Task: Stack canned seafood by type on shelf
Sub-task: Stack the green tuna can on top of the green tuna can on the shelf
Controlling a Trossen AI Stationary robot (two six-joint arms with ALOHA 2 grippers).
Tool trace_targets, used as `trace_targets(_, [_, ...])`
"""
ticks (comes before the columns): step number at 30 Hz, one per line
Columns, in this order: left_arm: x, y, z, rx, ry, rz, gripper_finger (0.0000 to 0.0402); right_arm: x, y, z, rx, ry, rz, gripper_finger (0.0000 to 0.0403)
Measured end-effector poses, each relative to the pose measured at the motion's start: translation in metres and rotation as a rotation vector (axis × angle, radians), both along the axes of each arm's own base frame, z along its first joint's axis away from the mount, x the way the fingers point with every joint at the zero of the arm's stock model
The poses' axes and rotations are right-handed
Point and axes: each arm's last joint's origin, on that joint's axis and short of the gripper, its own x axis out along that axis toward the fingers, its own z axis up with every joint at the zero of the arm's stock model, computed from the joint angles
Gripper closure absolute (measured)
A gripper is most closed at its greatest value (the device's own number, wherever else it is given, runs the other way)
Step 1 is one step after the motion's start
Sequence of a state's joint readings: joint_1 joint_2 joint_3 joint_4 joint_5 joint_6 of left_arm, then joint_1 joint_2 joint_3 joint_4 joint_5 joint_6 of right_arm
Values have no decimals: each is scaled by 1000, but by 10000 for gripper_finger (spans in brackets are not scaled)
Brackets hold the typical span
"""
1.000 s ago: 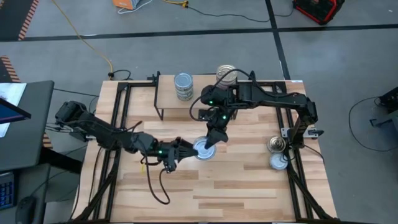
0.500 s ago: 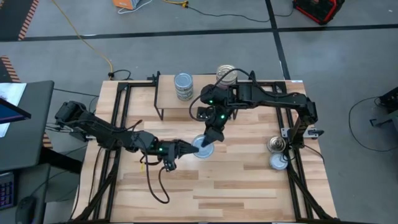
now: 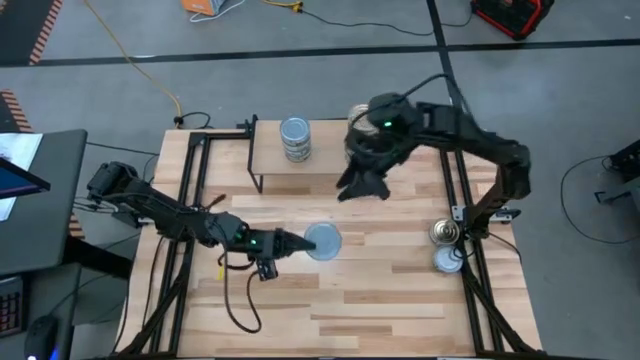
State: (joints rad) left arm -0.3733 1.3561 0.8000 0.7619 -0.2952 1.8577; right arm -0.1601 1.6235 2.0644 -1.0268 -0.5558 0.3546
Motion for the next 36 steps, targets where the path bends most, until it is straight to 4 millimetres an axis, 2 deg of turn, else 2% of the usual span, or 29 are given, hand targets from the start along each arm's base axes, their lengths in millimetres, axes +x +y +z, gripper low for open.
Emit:
trace_targets(4, [-4,7,5,-31,0,91,270,-41,-2,23,-152,-49,-196,137])
trace_targets(6, [-9,16,13,-66,-29,157,270,-61,1,34,-221,-77,-281,137])
trace_targets(10, [-22,48,37,-264,-125,281,270,-90,13,47,-346,-117,-425,137])
trace_targets(14, [-32,88,44,-414,-137,424,263,-109,25,53,-467,-136,-494,137])
trace_targets(18, [-38,124,42,-449,-124,600,263,-114,32,52,-527,-119,-520,137])
trace_targets(22, [-40,152,32,-436,-59,743,263,-106,36,43,-547,-81,-501,137])
trace_targets(27, [-43,168,28,-439,-27,744,262,-100,38,29,-569,-22,-477,137])
trace_targets(32, [-43,175,37,-539,-67,614,261,-94,38,20,-590,15,-461,137])
trace_targets(36, [-39,189,39,-605,-47,560,261,-93,38,17,-600,19,-455,137])
